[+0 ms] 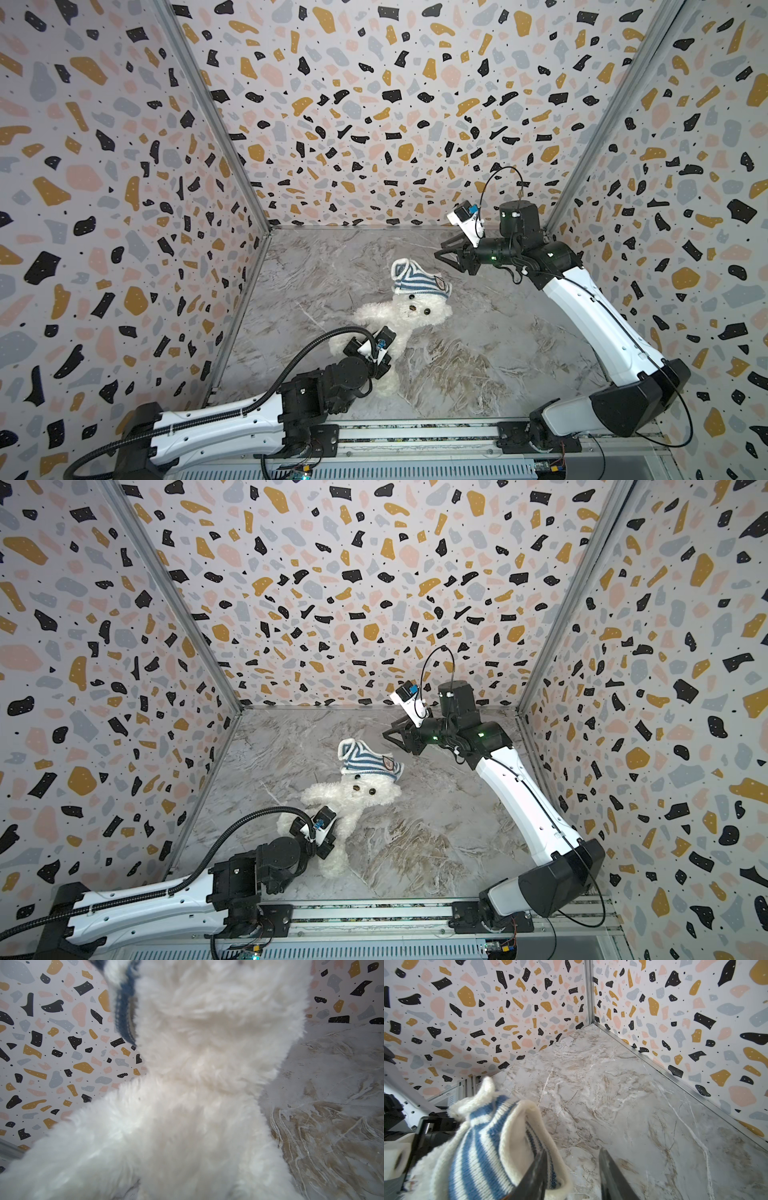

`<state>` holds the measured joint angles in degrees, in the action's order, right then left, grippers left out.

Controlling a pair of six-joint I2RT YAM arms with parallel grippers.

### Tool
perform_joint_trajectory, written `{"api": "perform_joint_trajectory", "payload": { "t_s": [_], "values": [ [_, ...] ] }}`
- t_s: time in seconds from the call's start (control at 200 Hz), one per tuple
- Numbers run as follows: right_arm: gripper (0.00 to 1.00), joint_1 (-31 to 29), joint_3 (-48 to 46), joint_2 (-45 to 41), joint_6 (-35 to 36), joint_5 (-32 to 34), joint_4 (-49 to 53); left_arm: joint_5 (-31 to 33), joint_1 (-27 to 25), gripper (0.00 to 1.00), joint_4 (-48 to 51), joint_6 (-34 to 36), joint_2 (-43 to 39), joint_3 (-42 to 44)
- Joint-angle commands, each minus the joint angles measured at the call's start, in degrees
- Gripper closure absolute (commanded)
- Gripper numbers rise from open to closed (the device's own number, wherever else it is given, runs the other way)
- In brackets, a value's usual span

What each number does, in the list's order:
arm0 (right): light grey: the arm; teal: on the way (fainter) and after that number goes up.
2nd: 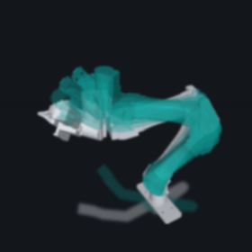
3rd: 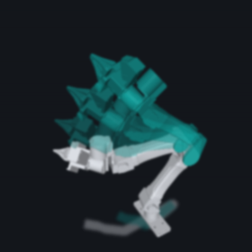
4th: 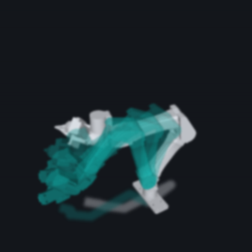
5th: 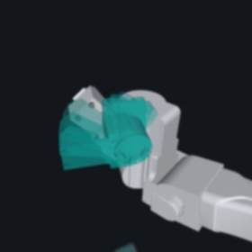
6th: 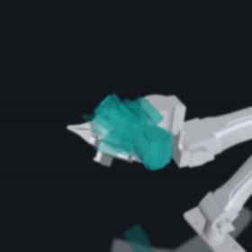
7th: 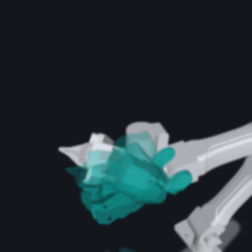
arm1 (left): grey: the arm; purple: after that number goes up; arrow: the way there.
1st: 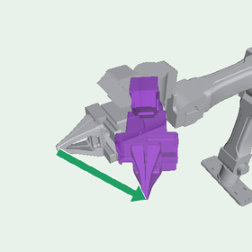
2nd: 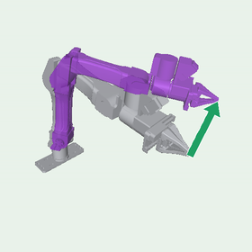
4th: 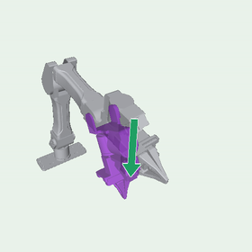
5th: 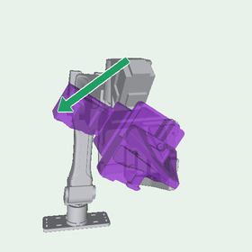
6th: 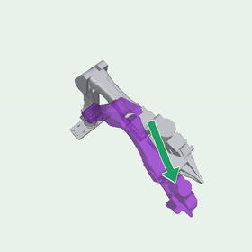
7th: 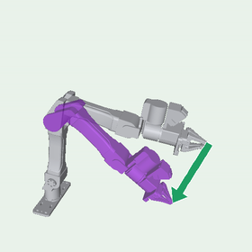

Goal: Dress the teddy bear

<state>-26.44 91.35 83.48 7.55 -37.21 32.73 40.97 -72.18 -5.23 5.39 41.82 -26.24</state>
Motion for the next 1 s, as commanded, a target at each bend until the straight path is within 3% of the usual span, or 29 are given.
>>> {"api": "perform_joint_trajectory", "payload": {
  "t_s": [0.0, 0.41, 0.996],
  "values": [
    [0.58, -2.5, 2.0, 1.5, 4.0, -0.5, 4.3, 0.4, -0.3, 1.00, -4.5, 0.7, -0.8, -2.2],
    [0.59, -7.4, 0.6, 0.4, 8.9, -1.8, 7.8, 1.0, -0.3, 1.00, -4.5, 0.2, -2.1, -1.9],
    [0.58, -7.9, -4.3, -6.8, 4.8, -2.5, 8.3, 3.0, -0.3, 1.00, -4.2, 0.5, -2.4, -1.6]
  ]
}}
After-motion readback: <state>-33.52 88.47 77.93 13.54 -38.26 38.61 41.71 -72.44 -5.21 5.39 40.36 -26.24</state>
